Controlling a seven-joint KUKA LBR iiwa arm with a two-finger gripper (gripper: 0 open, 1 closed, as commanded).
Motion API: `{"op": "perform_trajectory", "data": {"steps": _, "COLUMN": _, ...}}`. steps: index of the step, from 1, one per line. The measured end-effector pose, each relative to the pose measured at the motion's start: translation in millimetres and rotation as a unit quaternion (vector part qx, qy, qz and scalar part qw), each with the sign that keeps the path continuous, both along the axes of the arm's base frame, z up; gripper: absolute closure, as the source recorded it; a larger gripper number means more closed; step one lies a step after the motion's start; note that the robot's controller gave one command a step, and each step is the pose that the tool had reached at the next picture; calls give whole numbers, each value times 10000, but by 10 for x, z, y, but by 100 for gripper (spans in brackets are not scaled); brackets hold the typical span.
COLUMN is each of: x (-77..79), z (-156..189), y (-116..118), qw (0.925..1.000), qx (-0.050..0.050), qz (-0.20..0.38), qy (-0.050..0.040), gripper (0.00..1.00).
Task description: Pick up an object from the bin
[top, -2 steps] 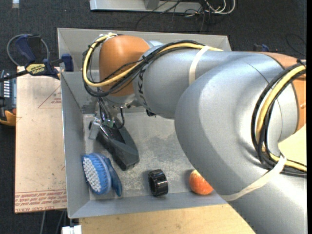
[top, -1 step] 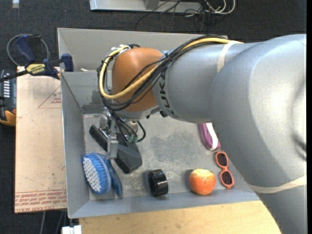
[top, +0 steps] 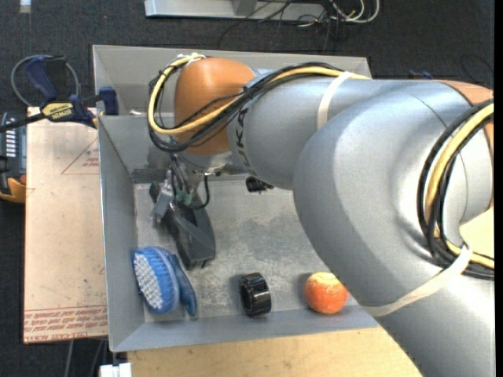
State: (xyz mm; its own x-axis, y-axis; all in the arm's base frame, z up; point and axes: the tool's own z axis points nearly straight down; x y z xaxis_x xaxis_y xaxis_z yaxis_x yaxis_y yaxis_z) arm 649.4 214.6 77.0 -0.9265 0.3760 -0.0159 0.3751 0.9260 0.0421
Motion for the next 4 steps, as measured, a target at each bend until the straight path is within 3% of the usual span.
{"op": "perform_trajectory", "data": {"steps": 1, "x": -1, "z": 0, "y": 1, "qw": 10000, "qx": -1, "qz": 3, "qy": -2, "gripper": 100}}
{"op": "perform_trajectory", "data": {"steps": 2, "x": -66, "z": 14, "y": 293, "qw": 9839, "qx": -59, "qz": 1785, "qy": -124, "gripper": 100}}
{"op": "perform_trajectory", "data": {"steps": 3, "x": 35, "z": 5, "y": 69, "qw": 9997, "qx": 85, "qz": 250, "qy": 8, "gripper": 100}}
{"op": "perform_trajectory", "data": {"steps": 4, "x": -268, "z": 32, "y": 215, "qw": 9889, "qx": -7, "qz": 1463, "qy": -249, "gripper": 100}}
